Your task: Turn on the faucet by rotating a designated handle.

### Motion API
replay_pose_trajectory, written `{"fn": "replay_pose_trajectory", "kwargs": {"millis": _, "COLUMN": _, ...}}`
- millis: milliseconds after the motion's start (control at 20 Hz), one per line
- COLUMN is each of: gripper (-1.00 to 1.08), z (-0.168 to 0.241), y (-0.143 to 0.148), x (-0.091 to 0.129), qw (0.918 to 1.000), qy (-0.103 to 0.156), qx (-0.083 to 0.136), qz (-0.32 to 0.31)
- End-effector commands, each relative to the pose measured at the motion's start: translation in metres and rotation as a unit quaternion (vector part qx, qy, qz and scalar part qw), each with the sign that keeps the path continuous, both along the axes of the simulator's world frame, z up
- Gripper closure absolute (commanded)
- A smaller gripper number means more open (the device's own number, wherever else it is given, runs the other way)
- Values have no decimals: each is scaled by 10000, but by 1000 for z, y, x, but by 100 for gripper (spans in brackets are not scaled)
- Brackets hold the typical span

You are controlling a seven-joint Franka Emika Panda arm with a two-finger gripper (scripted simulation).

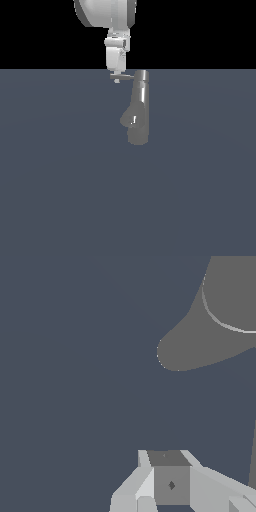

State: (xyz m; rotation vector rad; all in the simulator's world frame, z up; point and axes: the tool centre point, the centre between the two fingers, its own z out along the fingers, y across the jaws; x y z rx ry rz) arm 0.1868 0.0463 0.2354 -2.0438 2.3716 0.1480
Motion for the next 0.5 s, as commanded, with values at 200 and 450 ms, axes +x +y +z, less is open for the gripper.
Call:
{"fn": "replay_pose_trajectory", "kwargs": {"millis": 200, "gripper": 108, "z": 5, "y": 2, "x": -9, "qw": 10000, "qy": -2, "qx": 0, "qz": 1}}
{"fn": "replay_pose_trajectory", "kwargs": {"millis": 450, "gripper": 108, "z": 9, "y": 3, "x": -17, "qw": 10000, "qy": -2, "qx": 0, "qz": 1}}
